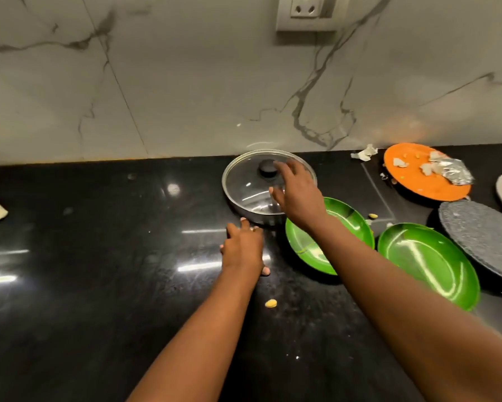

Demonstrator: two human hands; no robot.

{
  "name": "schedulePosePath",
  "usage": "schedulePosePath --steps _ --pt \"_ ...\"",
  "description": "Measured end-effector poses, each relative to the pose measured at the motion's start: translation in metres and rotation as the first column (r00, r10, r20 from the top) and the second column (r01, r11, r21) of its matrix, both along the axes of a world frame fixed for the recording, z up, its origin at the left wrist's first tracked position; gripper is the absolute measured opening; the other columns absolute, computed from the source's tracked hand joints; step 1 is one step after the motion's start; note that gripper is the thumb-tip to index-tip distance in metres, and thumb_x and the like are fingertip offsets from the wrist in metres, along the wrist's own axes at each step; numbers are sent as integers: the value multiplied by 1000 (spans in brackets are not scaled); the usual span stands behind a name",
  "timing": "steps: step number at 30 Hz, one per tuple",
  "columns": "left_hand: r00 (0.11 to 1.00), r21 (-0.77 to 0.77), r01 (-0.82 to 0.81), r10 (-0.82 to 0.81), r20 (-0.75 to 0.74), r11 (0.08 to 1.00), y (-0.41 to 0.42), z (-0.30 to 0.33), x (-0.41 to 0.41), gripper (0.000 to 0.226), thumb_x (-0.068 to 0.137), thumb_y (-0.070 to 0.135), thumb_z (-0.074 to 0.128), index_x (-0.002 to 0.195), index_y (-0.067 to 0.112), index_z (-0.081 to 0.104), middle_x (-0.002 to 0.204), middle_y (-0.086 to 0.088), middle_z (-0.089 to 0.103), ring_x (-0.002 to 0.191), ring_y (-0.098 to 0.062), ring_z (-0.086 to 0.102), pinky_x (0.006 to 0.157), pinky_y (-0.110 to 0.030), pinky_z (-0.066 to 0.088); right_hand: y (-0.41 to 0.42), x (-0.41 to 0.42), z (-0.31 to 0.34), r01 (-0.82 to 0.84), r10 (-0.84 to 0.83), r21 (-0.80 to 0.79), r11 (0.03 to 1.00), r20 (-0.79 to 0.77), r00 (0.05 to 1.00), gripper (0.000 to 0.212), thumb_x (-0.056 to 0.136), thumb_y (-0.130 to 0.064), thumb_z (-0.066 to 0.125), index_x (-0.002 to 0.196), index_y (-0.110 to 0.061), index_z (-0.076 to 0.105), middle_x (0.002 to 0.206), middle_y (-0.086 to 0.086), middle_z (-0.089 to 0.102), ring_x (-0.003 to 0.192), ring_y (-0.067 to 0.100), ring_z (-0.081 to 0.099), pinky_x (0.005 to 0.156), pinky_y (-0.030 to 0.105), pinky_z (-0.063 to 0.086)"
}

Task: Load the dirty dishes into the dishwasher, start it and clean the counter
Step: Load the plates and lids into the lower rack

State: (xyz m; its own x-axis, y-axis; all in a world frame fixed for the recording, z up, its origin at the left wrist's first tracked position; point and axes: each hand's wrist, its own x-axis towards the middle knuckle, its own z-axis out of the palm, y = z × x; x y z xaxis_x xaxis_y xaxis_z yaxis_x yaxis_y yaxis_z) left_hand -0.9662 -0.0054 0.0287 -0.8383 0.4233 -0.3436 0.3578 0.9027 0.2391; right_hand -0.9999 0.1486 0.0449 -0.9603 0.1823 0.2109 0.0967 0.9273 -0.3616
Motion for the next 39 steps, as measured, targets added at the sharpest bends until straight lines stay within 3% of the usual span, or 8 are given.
schedulePosePath --steps 5,9,16,20,23,28,34,39 --pt "1000 -18 7 -7 -3 1000 1 -9 -3 90 64 36 85 136 13 37 148 -10 21 125 -35 26 88 -49 50 -11 -50 -6 -22 -17 205 978 188 982 59 96 -43 51 150 -36 28 151 11 28 129 40 32 94 47 43" --pt "1000 0 -2 2 14 1000 -1 -8 -4 91 66 34 84 140 15 35 153 -9 16 129 -35 23 91 -48 49 -9 -69 -11 12 -33 160 987 127 991 40 96 -26 54 136 -24 49 129 17 45 124 36 37 86 45 46" --pt "1000 -20 10 -10 16 1000 -4 -11 -4 94 65 35 85 141 15 34 153 -9 15 130 -36 22 91 -47 49 -6 -78 -7 -48 1 201 978 228 974 39 94 -25 57 128 -7 51 121 24 46 114 42 46 89 43 45" --pt "1000 5 23 -23 -5 1000 -7 -11 -6 94 68 37 82 144 18 31 155 -7 12 131 -34 21 93 -45 49 -5 -68 7 -63 33 188 980 162 986 34 95 -20 55 126 -6 49 118 24 46 111 40 44 85 44 44" --pt "1000 21 16 -15 -27 1000 -8 -10 -6 90 65 37 84 140 19 37 153 -7 16 129 -34 24 92 -43 49 -7 -51 30 -34 34 122 992 2 999 37 94 -17 55 129 -8 48 113 21 47 103 38 46 76 36 36" --pt "999 72 -11 13 -35 997 -7 -11 -5 77 59 35 88 125 22 50 134 -3 32 122 -30 31 86 -43 53 -9 -5 70 40 -82 -237 971 -170 982 37 92 -8 58 128 -11 53 117 14 53 109 27 48 90 25 33" --pt "993 117 55 -42 -113 992 -17 -11 -3 73 65 47 82 126 22 50 128 -6 38 118 -32 37 87 -43 51 -17 76 78 112 -245 -588 801 -151 958 32 94 -16 55 124 -25 56 113 5 64 106 19 60 95 46 49" --pt "963 318 119 -32 -266 941 -36 -21 26 44 83 29 68 123 17 53 136 -10 43 119 -33 44 92 -42 44 -23 158 74 136 -309 -680 721 -140 941 33 97 -7 52 127 -22 56 112 -1 65 98 14 62 80 32 54"
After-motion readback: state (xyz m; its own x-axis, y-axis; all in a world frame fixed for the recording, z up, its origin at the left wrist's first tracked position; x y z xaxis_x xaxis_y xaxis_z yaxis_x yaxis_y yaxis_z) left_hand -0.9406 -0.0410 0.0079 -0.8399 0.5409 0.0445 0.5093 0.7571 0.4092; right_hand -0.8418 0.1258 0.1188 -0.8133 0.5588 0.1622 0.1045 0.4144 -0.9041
